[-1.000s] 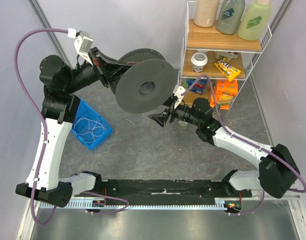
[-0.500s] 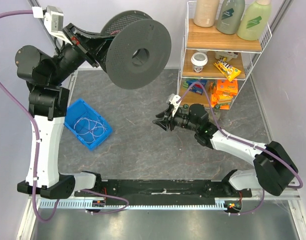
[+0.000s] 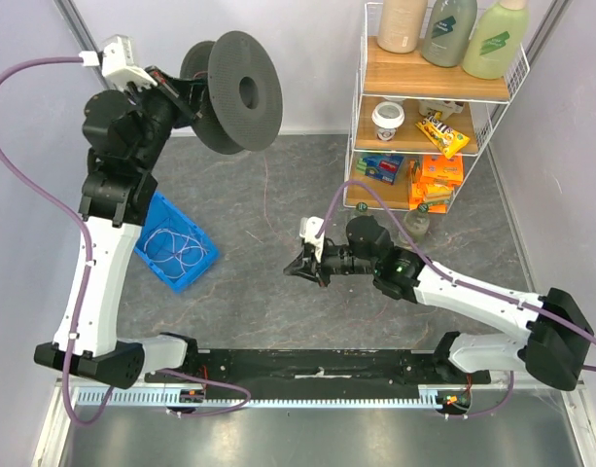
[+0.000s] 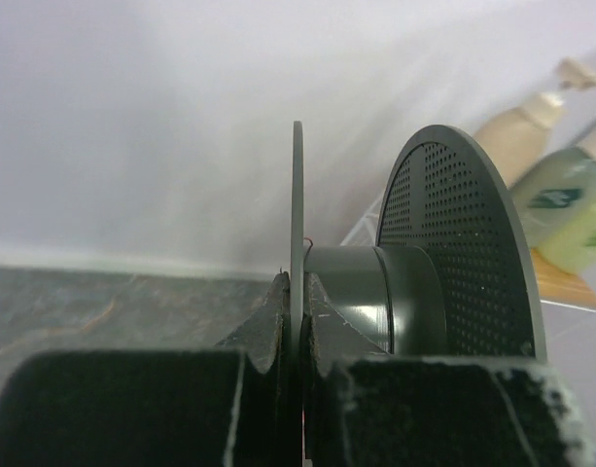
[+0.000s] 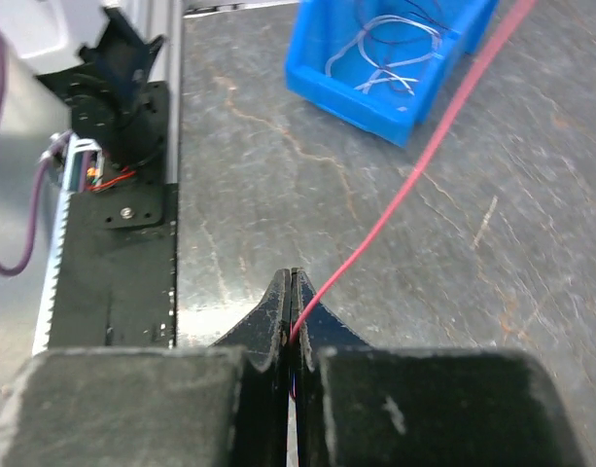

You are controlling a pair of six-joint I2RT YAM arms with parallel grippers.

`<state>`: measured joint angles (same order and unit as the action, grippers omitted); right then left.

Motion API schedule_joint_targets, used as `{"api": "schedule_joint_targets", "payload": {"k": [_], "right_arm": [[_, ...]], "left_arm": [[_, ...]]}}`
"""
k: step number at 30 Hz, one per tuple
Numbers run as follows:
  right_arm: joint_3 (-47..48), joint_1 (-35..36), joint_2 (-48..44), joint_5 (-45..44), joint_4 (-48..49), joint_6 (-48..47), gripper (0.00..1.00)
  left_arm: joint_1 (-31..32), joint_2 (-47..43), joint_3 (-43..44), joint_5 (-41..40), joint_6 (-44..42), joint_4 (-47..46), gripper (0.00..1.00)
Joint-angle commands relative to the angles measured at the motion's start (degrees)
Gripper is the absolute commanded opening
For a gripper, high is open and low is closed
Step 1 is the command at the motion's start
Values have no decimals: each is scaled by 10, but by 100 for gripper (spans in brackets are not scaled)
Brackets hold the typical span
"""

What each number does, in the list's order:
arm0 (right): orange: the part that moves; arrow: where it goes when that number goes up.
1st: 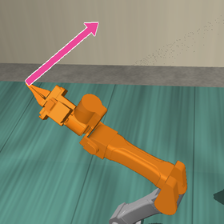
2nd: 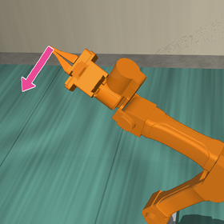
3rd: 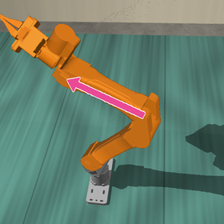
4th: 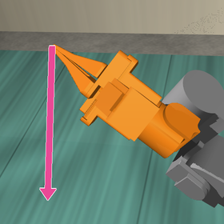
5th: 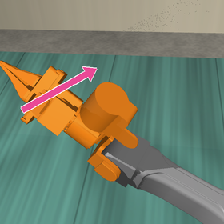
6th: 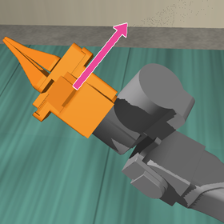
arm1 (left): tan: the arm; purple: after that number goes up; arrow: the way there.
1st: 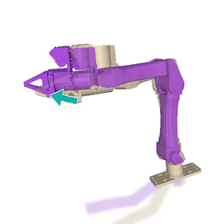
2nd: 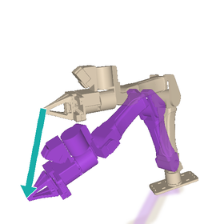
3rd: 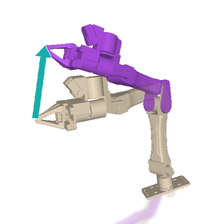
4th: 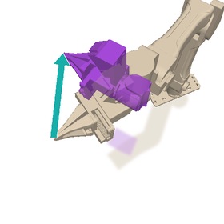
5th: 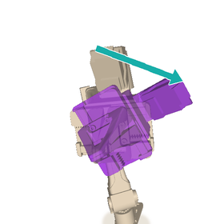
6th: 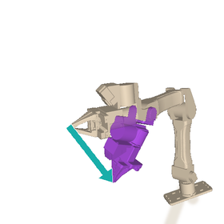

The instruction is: Wrap the cables

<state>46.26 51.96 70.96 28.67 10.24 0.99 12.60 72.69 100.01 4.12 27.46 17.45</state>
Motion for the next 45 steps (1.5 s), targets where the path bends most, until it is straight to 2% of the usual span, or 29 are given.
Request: {"api": "schedule_joint_targets", "payload": {"k": [1, 3, 8, 11, 14, 16, 19, 23, 26, 31, 34, 37, 42, 45], "right_arm": [[81, 37, -25, 22, -127, -91, 0], [117, 46, -18, 24, -160, -118, 0], [214, 49, 13, -20, -253, -215, 0], [253, 32, 15, -34, -286, -231, 0], [281, 4, 8, -46, -319, -240, 0], [293, -19, 3, -51, -334, -253, 0], [321, -42, 8, -62, -350, -265, 0], [349, -50, 21, -69, -372, -282, 0], [353, -51, 20, -78, -373, -287, 0], [365, -51, 27, -104, -377, -293, 0], [354, -56, 27, -135, -377, -305, 0], [361, -70, 30, -136, -378, -296, 0], [362, -72, 26, -114, -379, -303, 0], [334, -74, 15, -117, -378, -310, 0]], "left_arm": [[52, -6, -22, -168, -42, -1, 1], [82, -9, -61, -205, -63, 3, 2], [139, -26, -179, -198, -122, -20, 2], [158, -46, -242, -177, -186, -44, 2], [161, -72, -285, -134, -240, -41, 2], [162, -99, -316, -60, -295, -42, 2], [163, -138, -354, 55, -334, -30, 1], [164, -163, -372, 193, -369, 5, 1], [167, -171, -372, 258, -405, 40, 2], [170, -163, -354, 302, -428, 94, 2], [172, -168, -348, 355, -457, 129, 1], [177, -158, -337, 360, -465, 166, 2], [178, -170, -343, 370, -482, 167, 2], [177, -178, -334, 375, -433, 151, 1]]}}
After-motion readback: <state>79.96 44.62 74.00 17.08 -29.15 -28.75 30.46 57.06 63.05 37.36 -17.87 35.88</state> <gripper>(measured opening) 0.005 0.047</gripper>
